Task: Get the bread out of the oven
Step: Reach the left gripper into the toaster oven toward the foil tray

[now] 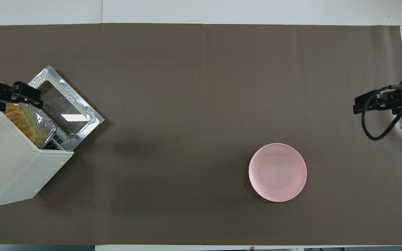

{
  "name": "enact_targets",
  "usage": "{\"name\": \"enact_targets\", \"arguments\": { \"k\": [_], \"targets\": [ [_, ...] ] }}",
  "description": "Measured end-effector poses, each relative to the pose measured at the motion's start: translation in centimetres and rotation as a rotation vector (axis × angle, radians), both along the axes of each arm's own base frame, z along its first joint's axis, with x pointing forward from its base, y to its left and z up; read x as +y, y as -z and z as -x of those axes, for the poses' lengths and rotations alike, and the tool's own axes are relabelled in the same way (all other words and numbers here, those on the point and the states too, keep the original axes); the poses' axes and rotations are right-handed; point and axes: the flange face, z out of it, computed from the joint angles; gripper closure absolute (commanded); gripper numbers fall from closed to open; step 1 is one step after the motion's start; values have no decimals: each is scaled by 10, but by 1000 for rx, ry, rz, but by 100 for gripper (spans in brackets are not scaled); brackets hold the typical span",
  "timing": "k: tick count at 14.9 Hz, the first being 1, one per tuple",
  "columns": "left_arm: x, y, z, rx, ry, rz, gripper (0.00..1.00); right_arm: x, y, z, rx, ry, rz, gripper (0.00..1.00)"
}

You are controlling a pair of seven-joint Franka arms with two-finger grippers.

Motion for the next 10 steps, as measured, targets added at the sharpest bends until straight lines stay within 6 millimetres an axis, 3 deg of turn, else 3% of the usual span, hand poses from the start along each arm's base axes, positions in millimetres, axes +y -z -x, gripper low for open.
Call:
{"name": "enact_targets", "arguments": {
  "k": [2, 5, 7, 10],
  "targets": [
    [-11, 32, -37, 16, -84, -60, 0, 0, 0, 0, 0, 0, 0, 0],
    [-7, 76, -70, 11, -321, -134, 0, 0, 0, 0, 0, 0, 0, 0],
    [5, 100, -78, -6, -462, -198, 0, 0, 0, 0, 0, 0, 0, 0],
    [24, 121, -73, -22, -616, -257, 0, 0, 0, 0, 0, 0, 0, 0]
  ]
}}
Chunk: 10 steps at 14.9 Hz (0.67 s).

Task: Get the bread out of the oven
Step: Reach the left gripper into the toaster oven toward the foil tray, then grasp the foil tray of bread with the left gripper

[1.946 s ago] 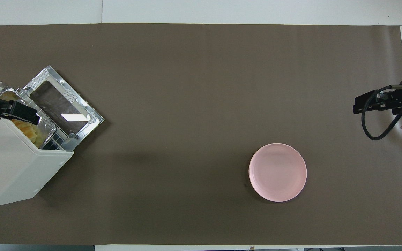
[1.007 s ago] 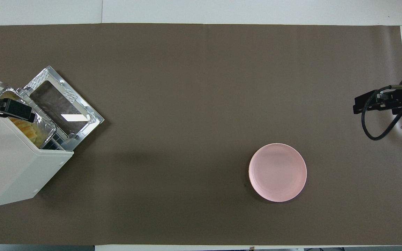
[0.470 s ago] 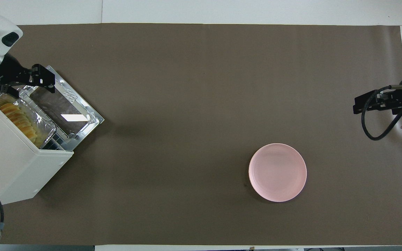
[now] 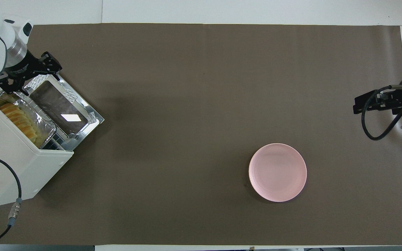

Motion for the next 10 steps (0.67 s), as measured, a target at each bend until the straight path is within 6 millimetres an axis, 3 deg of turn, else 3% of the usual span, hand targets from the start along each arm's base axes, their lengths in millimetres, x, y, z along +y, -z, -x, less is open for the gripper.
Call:
{"name": "enact_targets", "arguments": {
  "k": [10],
  "targets": [
    [15, 45, 42, -39, -59, 1, 1, 0, 0, 0, 0, 0, 0, 0]
  ]
}}
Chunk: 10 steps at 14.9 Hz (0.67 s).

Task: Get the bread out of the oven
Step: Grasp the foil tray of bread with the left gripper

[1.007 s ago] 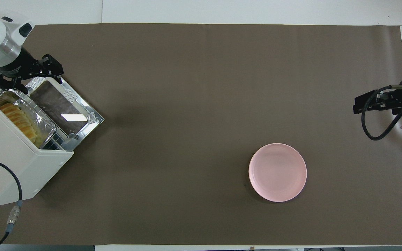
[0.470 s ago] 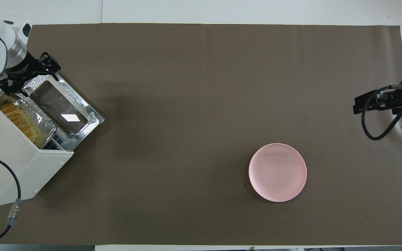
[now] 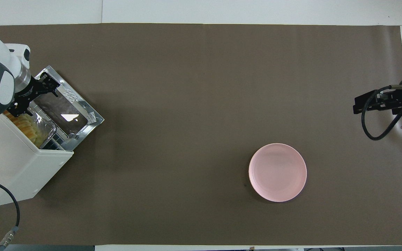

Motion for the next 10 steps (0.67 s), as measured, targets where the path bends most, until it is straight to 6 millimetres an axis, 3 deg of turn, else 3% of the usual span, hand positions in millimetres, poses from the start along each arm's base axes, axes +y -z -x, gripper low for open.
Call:
{"name": "enact_targets", "arguments": {
  "k": [2, 3, 5, 10],
  "targets": [
    [2, 11, 6, -10, 1, 3, 23, 0, 0, 0, 0, 0, 0, 0],
    [3, 15, 9, -11, 0, 5, 42, 0, 0, 0, 0, 0, 0, 0],
    [4, 18, 11, -12, 0, 5, 100, 0, 0, 0, 0, 0, 0, 0],
    [4, 12, 11, -19, 36, -19, 100, 0, 0, 0, 0, 0, 0, 0]
  ]
}}
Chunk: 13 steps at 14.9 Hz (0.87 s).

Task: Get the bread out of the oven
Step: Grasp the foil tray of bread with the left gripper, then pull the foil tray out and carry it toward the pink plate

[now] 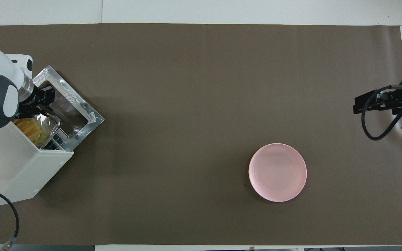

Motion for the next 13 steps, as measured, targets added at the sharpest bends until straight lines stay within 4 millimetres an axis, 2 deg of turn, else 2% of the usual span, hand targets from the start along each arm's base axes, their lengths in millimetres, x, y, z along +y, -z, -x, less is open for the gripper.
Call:
{"name": "enact_targets", "arguments": {
  "k": [2, 4, 5, 9, 11, 13],
  "targets": [
    [-22, -8, -5, -23, 68, -23, 100, 0, 0, 0, 0, 0, 0, 0],
    [-64, -21, -10, -61, 135, -12, 100, 0, 0, 0, 0, 0, 0, 0],
    [-92, -29, -12, -82, 162, 14, 100, 0, 0, 0, 0, 0, 0, 0],
    [-217, -59, -7, -123, 269, 161, 100, 0, 0, 0, 0, 0, 0, 0],
    [-288, -62, 17, -113, 375, 181, 100, 0, 0, 0, 0, 0, 0, 0],
    [-364, -60, 56, -95, 485, 214, 100, 0, 0, 0, 0, 0, 0, 0]
  ]
}}
